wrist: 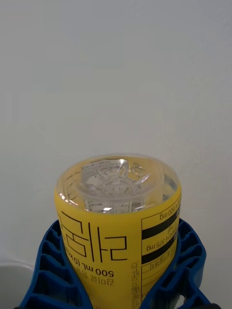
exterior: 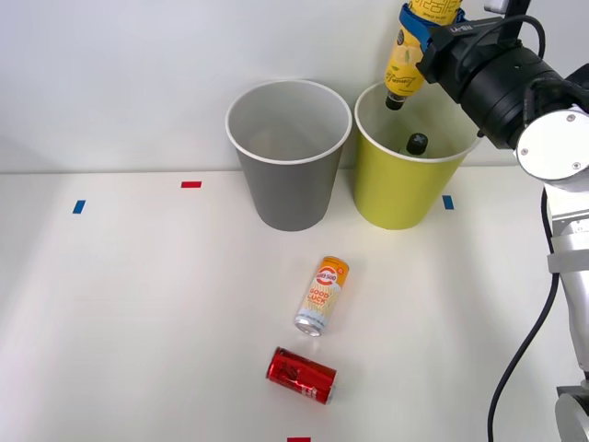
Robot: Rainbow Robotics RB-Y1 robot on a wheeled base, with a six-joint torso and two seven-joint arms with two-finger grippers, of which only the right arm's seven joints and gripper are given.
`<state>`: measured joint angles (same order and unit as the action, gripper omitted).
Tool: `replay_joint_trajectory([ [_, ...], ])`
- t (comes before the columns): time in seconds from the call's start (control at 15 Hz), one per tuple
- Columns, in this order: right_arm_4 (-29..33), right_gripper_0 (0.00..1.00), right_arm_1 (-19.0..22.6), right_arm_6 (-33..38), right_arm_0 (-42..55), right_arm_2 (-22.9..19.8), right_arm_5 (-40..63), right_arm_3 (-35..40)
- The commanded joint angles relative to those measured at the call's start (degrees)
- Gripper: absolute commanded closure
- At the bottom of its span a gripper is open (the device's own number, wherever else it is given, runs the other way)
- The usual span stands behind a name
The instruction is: Put cans in the gray bin, plastic bottles in the light green bin
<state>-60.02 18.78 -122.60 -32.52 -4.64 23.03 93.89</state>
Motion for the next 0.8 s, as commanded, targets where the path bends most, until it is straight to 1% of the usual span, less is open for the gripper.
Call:
replay_joint_trajectory([
  [0.07,0.2,1.0,-0.2,-0.4,-1.3,0.0,-0.2,-2.1],
  [0.2,0.1,1.0,-0.2,-0.4,-1.3,0.1,-0.2,-2.1],
  [0.27,-0.3,0.53,-0.2,-0.5,-1.2,0.0,-0.2,-2.1],
  [0.33,-0.9,0.14,-0.1,-0.5,-1.1,0.1,-0.2,-2.0],
  [0.4,-2.4,0.0,-0.1,-0.8,-1.0,0.1,-0.2,-2.1],
  [0.67,-3.0,0.0,0.4,-1.9,0.4,0.1,-0.2,0.8],
  [0.8,-5.9,0.0,0.9,-2.2,2.0,0.6,-0.3,2.3],
])
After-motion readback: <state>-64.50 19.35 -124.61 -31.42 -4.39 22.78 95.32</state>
